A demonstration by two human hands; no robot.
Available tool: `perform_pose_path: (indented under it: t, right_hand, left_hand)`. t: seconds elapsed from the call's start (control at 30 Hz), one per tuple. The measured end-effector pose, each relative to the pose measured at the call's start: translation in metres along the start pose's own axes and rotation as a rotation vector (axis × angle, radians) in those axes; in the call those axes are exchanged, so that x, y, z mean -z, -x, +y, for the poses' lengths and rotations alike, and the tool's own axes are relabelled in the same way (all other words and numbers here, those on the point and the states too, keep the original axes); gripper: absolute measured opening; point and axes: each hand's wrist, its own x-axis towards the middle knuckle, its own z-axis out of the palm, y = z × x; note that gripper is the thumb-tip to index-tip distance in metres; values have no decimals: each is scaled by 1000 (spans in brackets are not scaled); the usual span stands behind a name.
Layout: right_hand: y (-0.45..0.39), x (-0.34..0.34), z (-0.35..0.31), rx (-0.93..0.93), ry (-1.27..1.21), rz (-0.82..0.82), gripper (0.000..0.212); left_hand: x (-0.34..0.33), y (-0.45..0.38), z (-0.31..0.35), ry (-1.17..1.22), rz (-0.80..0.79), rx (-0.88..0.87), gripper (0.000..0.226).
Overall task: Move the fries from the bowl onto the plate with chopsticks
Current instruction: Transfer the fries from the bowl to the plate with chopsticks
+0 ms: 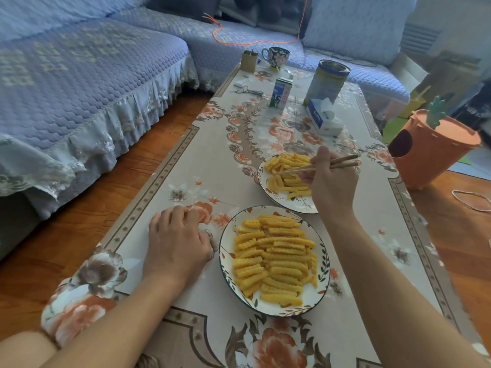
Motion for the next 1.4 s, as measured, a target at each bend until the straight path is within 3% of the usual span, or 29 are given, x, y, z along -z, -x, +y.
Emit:
perform_pose_path:
  t: [0.13,0.27,0.4,0.53,0.8,1.0,1.4]
  right_hand:
    - [15,35,-21,-86,-182,-20,40]
    - [45,82,-34,-144,-294,-285,45]
    - [70,101,-36,-185,-235,-577,44]
    - [87,115,-24,-175,-174,-609,42]
    - [87,121,-18,-134,-140,-582,29]
    - [65,127,-7,-195,-317,-248,32]
    - [5,38,4,-83,-117,-45,38]
  left_hand:
    - [1,0,0,8,10,0,40]
    - [3,0,2,2,-2,2,41]
    - [1,-1,-3,-8,-7,17,42]
    - [3,2,3,-16,-17,7,42]
    - [2,1,3,-15,-15,4,42]
    - [2,2,3,-7,-2,1,39]
    - [0,0,2,-26,-3,-4,40]
